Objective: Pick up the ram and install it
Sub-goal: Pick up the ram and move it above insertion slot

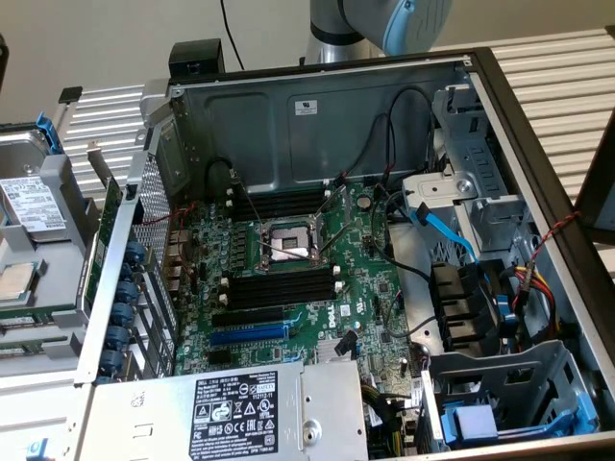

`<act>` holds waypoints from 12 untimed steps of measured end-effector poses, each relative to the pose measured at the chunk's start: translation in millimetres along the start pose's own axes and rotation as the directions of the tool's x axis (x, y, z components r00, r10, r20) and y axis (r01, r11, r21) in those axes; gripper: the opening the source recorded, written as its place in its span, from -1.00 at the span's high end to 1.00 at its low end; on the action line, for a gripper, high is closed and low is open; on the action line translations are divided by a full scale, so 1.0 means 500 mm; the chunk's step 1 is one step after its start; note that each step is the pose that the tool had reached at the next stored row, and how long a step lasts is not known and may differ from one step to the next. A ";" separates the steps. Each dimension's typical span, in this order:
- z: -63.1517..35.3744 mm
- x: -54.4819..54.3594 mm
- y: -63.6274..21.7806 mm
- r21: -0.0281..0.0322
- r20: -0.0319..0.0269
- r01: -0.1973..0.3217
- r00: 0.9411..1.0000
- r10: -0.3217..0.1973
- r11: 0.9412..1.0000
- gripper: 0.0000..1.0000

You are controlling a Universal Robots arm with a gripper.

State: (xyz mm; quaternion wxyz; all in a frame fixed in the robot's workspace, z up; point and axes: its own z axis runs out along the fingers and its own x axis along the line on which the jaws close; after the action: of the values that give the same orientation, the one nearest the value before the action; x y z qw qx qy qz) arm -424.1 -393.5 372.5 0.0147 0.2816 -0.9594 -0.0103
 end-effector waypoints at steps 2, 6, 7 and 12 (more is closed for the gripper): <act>0.001 0.000 0.000 0.000 -0.001 0.035 0.999 -0.035 0.999 0.79; 0.003 0.002 0.001 0.001 -0.002 0.107 0.994 -0.107 0.994 0.79; 0.004 0.002 0.001 0.001 -0.003 0.123 0.992 -0.123 0.992 0.79; 0.007 0.004 0.002 0.001 -0.003 0.203 0.979 -0.203 0.979 0.79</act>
State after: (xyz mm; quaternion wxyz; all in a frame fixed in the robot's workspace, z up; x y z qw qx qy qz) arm -426.4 -393.5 369.0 0.0150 0.3781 -0.9256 -0.0108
